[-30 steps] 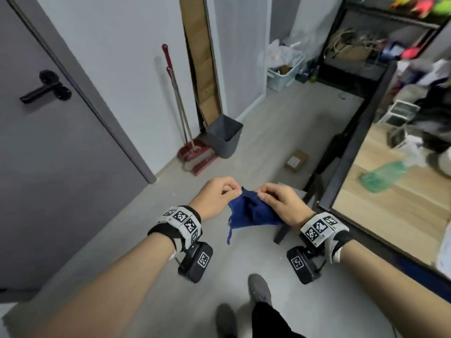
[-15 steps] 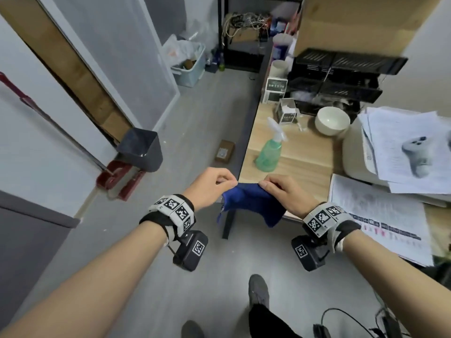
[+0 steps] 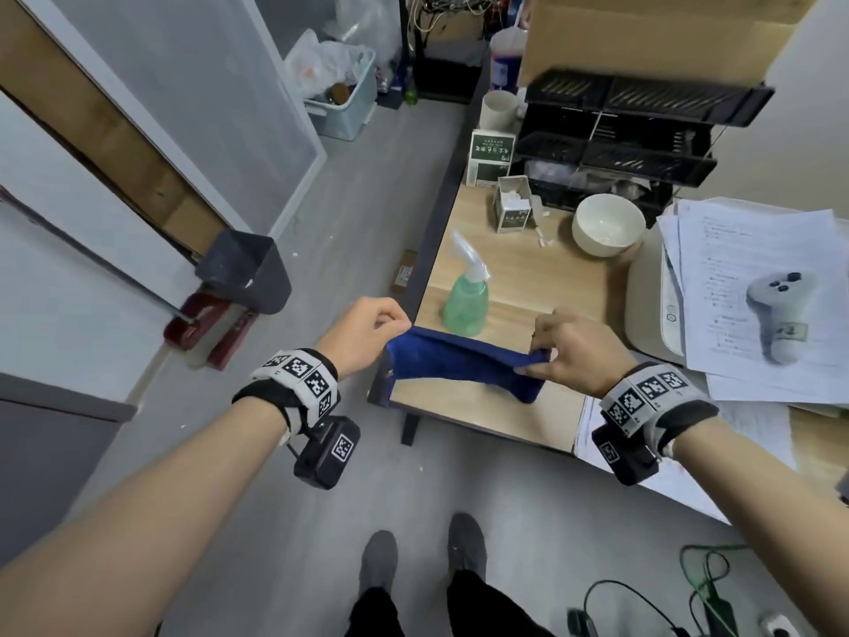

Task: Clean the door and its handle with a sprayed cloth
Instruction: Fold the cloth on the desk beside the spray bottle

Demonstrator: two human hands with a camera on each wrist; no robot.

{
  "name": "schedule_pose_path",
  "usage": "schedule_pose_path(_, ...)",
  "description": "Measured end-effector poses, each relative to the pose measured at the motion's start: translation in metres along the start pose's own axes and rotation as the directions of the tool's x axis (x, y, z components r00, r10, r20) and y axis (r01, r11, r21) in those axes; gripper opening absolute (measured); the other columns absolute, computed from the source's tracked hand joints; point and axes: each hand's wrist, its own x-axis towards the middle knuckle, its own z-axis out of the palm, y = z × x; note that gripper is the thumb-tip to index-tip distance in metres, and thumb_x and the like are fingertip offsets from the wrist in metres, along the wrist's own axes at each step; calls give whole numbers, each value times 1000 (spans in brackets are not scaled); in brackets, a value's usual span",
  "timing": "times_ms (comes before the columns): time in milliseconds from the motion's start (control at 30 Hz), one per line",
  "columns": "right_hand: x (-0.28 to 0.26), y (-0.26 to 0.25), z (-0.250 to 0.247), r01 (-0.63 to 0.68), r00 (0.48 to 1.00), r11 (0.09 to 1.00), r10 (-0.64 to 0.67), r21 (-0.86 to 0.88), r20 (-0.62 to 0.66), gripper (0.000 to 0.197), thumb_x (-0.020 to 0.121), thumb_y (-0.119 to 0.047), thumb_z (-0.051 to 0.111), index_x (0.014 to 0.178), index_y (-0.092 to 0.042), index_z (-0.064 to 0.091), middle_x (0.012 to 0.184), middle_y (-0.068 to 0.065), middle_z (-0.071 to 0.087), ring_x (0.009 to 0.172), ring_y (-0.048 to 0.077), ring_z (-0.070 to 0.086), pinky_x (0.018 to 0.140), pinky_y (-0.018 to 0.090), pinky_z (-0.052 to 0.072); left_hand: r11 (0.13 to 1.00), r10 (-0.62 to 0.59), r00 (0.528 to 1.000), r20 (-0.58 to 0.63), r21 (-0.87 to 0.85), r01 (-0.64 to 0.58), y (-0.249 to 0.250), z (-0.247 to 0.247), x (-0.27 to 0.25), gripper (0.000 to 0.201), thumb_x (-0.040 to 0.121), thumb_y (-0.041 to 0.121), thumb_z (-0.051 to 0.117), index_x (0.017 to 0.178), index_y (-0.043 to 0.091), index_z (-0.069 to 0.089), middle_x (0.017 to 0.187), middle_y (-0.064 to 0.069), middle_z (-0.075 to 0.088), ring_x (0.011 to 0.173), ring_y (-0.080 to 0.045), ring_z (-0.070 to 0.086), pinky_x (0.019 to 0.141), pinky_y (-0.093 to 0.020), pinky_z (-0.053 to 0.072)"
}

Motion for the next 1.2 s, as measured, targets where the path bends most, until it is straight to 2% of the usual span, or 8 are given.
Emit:
schedule_pose_path(167, 8, 22, -7, -11, 956, 999, 25, 48, -291, 27, 79, -41, 80, 76, -16, 72, 97, -8, 60, 88, 18, 58, 61, 33, 48, 991, 75, 996, -50, 111, -70, 1, -8, 21, 13, 94, 18, 63, 83, 24, 68, 78, 9, 69, 80, -15, 65, 77, -32, 50)
schedule_pose_path(300, 3, 22, 14, 47, 902, 992, 7, 114, -431, 16, 76, -20, 84, 77, -17, 69, 91, -7, 64, 85, 20, 66, 60, 37, 52, 975, 146, 989, -8, 168, -142, -3, -9, 32, 11, 95, 22, 63, 85, 23, 68, 80, 9, 68, 77, -9, 60, 74, -27, 47)
schedule_pose_path(400, -8, 20, 54, 65, 939, 998, -51, 28, -339, 17, 71, -11, 85, 78, -15, 69, 89, -1, 68, 80, 27, 64, 58, 34, 53, 948, 167, 979, 117, 254, -192, -31, 7, 30, 11, 94, 24, 64, 86, 20, 71, 85, 8, 68, 73, -8, 56, 73, -23, 44)
schedule_pose_path(533, -30, 4, 114, -152, 981, 975, 169, -160, 98, 42, 89, -54, 52, 110, -21, 66, 107, 0, 62, 101, 26, 60, 70, 39, 54, 820, 7, 920, 392, 524, -230, -81, 44, 18, 17, 93, 35, 54, 78, 27, 61, 90, 12, 56, 85, -14, 56, 71, -33, 45)
schedule_pose_path(633, -42, -6, 122, -315, 931, 942, 330, -115, 158, 49, 98, -60, 37, 133, -28, 49, 124, -3, 62, 112, 24, 62, 75, 37, 48, 812, -83, 941, 328, 569, -126, -99, 62, 9, 24, 95, 40, 52, 79, 27, 63, 92, 11, 54, 86, -15, 57, 67, -30, 36)
schedule_pose_path(767, -37, 0, 113, -430, 902, 903, 430, -22, 23, 34, 98, -57, 37, 102, -26, 52, 108, -3, 66, 95, 26, 63, 69, 36, 44, 879, -195, 980, 35, 449, 159, -111, 67, 17, 18, 92, 38, 59, 80, 25, 62, 93, 9, 65, 87, -23, 63, 73, -33, 48)
schedule_pose_path(1033, -6, 20, 130, -630, 777, 772, 624, 89, 89, 55, 90, -50, 64, 125, -12, 45, 124, 13, 58, 101, 40, 63, 81, 43, 50, 767, -544, 839, -14, 397, 504, -119, 92, 39, 65, 82, 59, 67, 120, 11, 46, 107, -7, 64, 103, -34, 63, 85, -41, 52)
schedule_pose_path(1200, 4, 23, 133, -519, 838, 818, 544, 250, -42, 13, 87, -23, 68, 97, -15, 64, 100, 6, 61, 88, 33, 62, 74, 36, 46, 809, -499, 866, -31, 341, 478, -123, 89, 47, 29, 83, 45, 71, 82, 20, 56, 91, -2, 69, 85, -28, 64, 72, -32, 49)
